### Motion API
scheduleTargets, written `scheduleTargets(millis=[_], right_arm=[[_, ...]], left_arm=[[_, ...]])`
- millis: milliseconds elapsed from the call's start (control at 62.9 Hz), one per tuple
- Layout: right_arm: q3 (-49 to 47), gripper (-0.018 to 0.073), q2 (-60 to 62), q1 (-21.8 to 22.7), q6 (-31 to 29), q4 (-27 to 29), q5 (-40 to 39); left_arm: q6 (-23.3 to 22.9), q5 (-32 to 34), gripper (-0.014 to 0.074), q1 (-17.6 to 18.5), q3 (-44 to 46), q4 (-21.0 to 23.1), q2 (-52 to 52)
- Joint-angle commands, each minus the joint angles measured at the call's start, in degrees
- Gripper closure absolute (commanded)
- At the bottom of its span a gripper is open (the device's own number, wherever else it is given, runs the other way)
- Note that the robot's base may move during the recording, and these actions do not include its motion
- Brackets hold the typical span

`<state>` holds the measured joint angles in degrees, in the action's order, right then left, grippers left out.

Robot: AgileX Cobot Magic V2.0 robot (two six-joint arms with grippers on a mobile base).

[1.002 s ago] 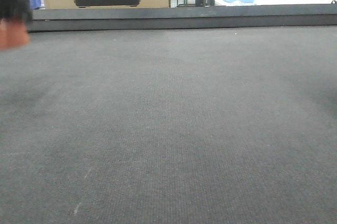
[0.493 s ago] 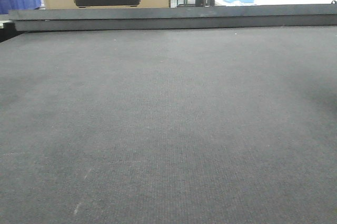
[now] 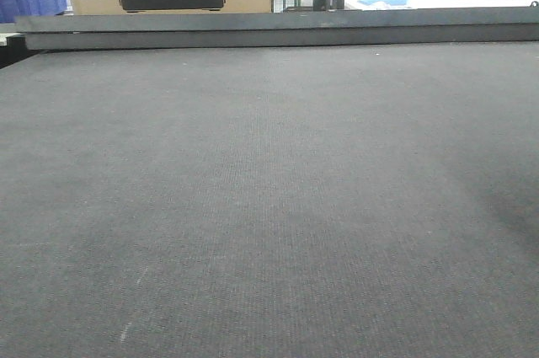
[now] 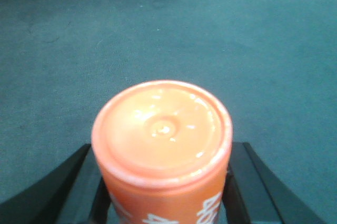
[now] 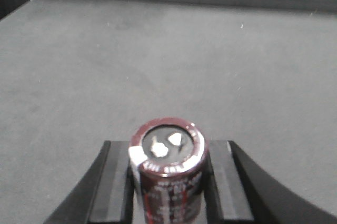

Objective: Place cylindrical capacitor in blue bin on shelf
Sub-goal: 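Lift both held cylinders off the table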

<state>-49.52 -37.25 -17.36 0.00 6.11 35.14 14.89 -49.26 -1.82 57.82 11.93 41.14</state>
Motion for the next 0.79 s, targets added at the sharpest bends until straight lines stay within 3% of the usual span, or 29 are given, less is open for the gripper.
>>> scheduleTargets(millis=[0, 779], right_arm=[[-0.66, 0.0712, 2.3, 0.01, -0.46, -1.93, -0.74], [-1.12, 0.0712, 4.57, 0.01, -0.46, -3.38, -1.09]], left_arm=[[-0.05, 0.21, 0.0707, -0.18, -1.8, 0.76, -3.05], [-0.05, 0.96, 0.0707, -0.18, -3.83, 0.76, -6.4]])
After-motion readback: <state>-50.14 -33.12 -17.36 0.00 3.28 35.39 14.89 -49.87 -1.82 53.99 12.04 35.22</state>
